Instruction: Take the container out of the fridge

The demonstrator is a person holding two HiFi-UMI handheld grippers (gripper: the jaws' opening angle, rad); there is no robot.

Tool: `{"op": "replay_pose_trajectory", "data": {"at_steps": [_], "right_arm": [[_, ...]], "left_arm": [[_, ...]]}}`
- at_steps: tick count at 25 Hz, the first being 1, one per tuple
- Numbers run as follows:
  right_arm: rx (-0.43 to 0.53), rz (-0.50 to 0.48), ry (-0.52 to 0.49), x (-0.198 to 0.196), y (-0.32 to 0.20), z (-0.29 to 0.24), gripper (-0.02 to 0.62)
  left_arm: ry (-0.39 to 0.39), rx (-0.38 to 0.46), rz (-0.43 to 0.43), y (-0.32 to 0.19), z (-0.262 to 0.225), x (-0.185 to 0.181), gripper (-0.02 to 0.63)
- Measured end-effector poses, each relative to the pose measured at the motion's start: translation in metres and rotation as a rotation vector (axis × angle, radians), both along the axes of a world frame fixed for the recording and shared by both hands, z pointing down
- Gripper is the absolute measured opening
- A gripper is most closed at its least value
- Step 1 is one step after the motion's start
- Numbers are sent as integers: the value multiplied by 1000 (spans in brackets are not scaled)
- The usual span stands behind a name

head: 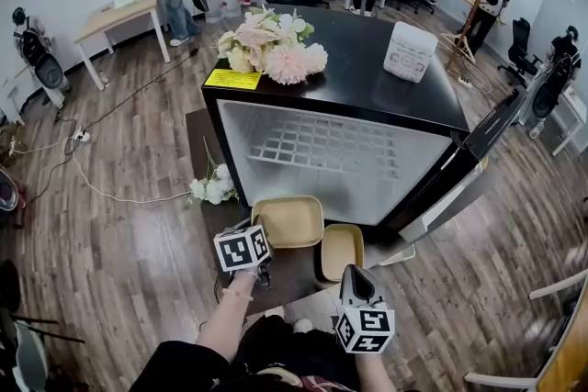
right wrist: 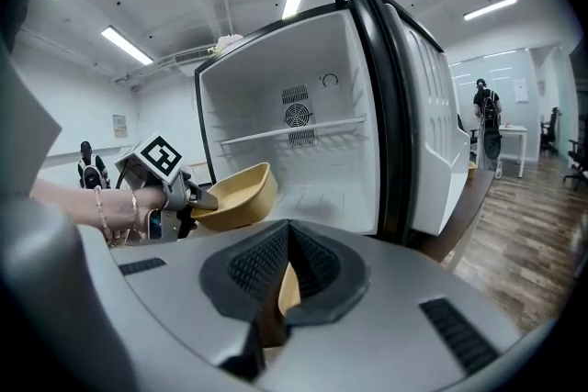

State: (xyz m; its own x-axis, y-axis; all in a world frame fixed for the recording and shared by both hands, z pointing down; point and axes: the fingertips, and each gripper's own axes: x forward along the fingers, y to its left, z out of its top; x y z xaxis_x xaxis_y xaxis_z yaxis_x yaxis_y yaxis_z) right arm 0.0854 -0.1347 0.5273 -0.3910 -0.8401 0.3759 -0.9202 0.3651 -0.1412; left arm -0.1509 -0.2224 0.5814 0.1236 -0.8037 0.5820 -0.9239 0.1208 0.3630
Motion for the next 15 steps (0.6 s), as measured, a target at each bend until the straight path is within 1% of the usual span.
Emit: {"op": "replay_pose_trajectory", "data": {"at_steps": [7, 15], "right_arm": [[0, -4, 14, -3, 3, 4, 9], [-10, -24, 22, -11, 7, 10, 9]], "left_arm": [[40, -19, -30, 29, 16, -9, 9], [1, -64, -42, 51, 33, -20, 11]]}}
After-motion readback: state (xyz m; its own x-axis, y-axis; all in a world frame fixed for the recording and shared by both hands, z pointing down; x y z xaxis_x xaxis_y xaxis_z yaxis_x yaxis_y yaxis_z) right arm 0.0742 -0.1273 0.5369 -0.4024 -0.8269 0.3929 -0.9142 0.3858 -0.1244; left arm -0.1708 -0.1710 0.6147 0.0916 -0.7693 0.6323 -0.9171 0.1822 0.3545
